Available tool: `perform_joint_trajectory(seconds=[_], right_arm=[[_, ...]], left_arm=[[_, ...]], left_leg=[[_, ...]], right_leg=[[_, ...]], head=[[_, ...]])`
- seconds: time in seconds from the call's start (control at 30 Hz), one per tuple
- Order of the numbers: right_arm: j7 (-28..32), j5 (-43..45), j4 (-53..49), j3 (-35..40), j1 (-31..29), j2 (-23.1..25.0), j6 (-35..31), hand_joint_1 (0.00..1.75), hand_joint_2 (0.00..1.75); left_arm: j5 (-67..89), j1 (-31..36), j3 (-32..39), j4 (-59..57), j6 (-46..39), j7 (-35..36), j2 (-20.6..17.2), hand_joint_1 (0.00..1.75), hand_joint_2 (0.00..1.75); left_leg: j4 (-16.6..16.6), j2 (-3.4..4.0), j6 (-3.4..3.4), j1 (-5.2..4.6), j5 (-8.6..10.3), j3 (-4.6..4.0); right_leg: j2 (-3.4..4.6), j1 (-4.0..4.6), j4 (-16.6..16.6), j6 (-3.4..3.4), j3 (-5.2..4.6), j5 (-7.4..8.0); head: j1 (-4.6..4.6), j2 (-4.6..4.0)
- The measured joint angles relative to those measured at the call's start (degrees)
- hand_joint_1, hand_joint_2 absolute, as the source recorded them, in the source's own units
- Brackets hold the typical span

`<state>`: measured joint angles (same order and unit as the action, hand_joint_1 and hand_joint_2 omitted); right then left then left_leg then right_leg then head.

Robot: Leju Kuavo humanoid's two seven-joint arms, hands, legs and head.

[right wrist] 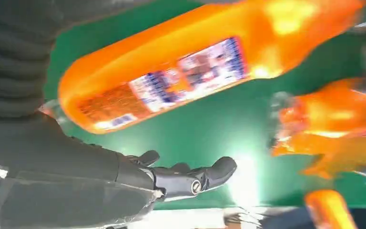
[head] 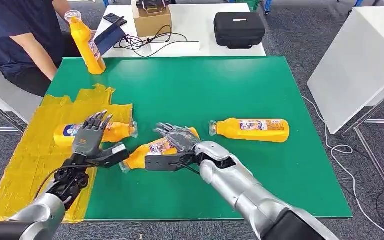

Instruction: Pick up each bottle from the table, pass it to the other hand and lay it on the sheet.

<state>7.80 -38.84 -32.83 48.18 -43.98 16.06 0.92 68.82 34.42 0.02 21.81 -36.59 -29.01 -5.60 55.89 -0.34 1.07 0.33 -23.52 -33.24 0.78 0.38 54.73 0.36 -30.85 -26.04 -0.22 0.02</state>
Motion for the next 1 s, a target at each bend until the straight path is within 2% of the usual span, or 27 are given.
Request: perform_joint_trajectory(seconds=[0.17,0.33,0.43,0.8,0.83,0.87,0.9,1.0], right_arm=[[-1.82,-3.04,2.81,-0.90,-0.51,-0.31,0.96,0.00,1.75],[-3.30,-5.84,5.49,-0.97,-0.78,-0.37,2.03,0.00,1.75],[-4.20,-7.30,6.93,-0.99,-1.33,-0.37,2.12,0.00,1.75],[-9.14,-11.61,12.25,-0.88,-3.47,-0.52,6.08,0.00,1.75],[-9.27,-11.76,12.57,-0.88,-3.52,-0.52,6.16,0.10,1.75],[-9.38,-11.87,12.77,-0.88,-3.59,-0.52,6.32,1.41,1.75],[-9.55,-12.02,13.07,-0.88,-3.57,-0.57,6.69,1.75,1.75],[-9.88,-12.55,13.67,-0.86,-3.64,-0.68,7.85,1.75,1.75]], left_arm=[[-16.64,0.49,5.48,1.49,-0.24,-9.13,0.22,0.00,0.00],[-32.25,0.52,9.67,6.50,0.55,-10.90,0.50,0.00,0.00],[-40.33,0.37,8.64,9.66,-0.22,-11.03,0.68,0.00,0.00],[-51.80,-0.34,0.59,18.98,-0.31,-11.16,1.25,0.00,0.00],[-51.95,-0.36,0.10,19.47,-0.35,-11.16,1.27,0.00,0.00],[-51.99,-0.37,-0.30,19.87,-0.42,-11.16,1.29,0.00,0.00],[-52.42,-0.43,-0.67,20.26,-0.57,-11.16,1.29,0.00,0.00],[-54.13,-0.77,-2.07,21.82,-1.40,-11.16,1.29,0.00,0.00]], left_leg=[[0.01,0.01,0.00,0.00,0.00,0.00],[0.01,0.02,0.00,0.01,0.00,0.00],[0.01,-0.03,0.00,0.01,0.00,0.00],[0.03,-0.10,0.01,-0.03,0.01,0.09],[0.03,-0.09,0.01,-0.03,0.01,0.10],[0.02,-0.09,0.01,-0.03,0.01,0.11],[0.02,-0.08,0.01,-0.03,0.01,0.12],[0.02,-0.07,0.01,-0.02,0.01,0.22]], right_leg=[[0.00,0.00,0.00,0.00,-0.02,0.00],[0.00,0.01,0.00,0.00,-0.03,0.00],[0.00,0.01,0.00,0.00,-0.01,0.00],[-0.02,-0.05,-0.02,0.01,0.11,0.00],[-0.02,-0.05,-0.02,0.01,0.13,0.00],[-0.02,-0.05,-0.02,0.01,0.14,0.00],[-0.01,-0.05,-0.02,0.01,0.14,0.00],[-0.01,-0.04,-0.03,0.00,0.23,0.00]], head=[[0.00,0.00],[0.02,0.00],[0.00,0.00],[-0.02,0.00],[0.02,0.00],[-0.02,0.00],[0.00,0.00],[0.00,0.00]])
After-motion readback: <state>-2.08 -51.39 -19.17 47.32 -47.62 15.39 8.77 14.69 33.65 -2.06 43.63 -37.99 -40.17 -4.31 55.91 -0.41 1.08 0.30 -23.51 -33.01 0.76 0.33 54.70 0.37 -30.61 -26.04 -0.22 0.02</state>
